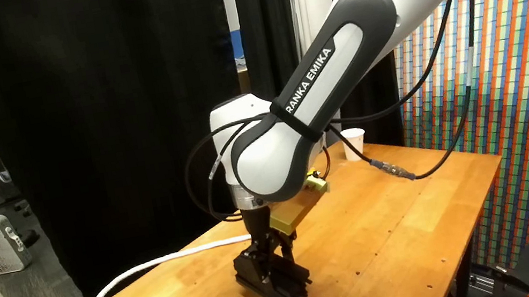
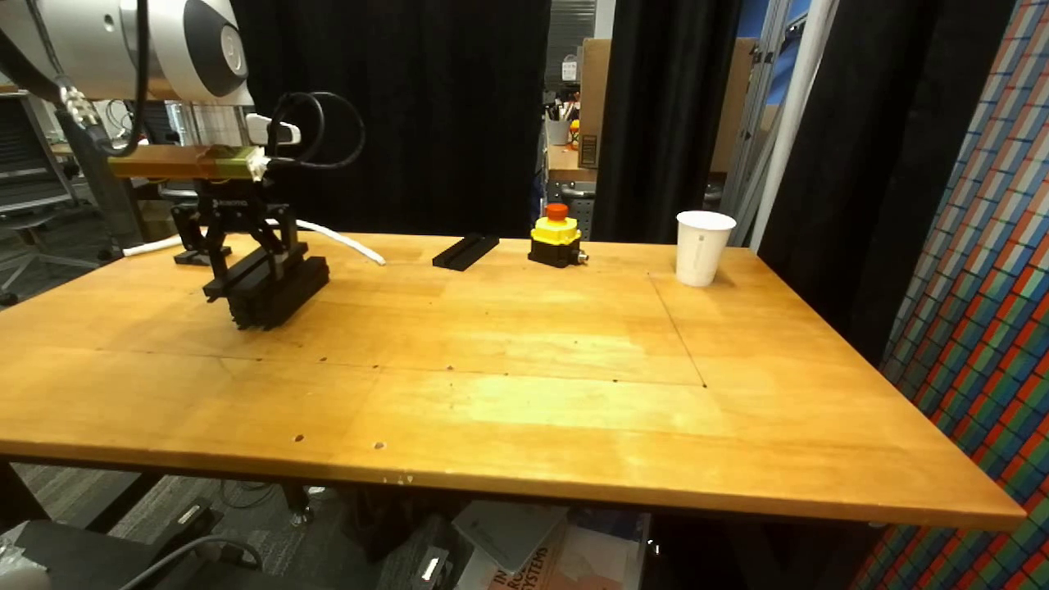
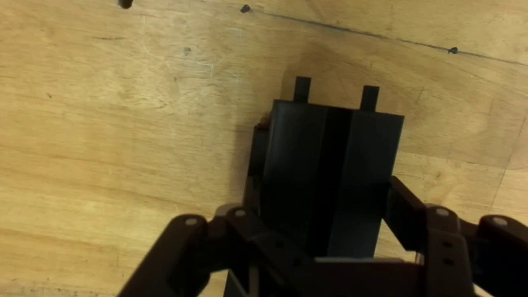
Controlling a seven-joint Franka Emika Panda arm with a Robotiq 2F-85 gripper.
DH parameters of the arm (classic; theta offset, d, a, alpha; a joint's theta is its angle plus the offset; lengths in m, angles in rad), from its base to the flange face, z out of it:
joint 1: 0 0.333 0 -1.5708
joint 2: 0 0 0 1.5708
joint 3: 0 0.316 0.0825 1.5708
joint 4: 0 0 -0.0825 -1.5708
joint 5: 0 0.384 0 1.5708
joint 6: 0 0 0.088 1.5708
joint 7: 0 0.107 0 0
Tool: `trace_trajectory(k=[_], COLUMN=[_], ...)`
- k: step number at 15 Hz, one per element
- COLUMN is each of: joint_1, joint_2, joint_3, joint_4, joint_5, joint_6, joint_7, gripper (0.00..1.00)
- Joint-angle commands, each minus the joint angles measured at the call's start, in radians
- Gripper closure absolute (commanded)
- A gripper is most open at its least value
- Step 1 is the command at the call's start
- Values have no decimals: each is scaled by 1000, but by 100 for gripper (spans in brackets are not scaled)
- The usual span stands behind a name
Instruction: Arrange the black objects on the table
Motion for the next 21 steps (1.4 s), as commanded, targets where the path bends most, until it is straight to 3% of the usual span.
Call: trace_trajectory(k=[1, 21], joint_1=[-5, -14], joint_2=[26, 32], joint_3=[6, -3], joint_4=[53, 68], joint_5=[15, 19], joint_6=[-9, -19], joint_7=[-35, -38], gripper=[52, 52])
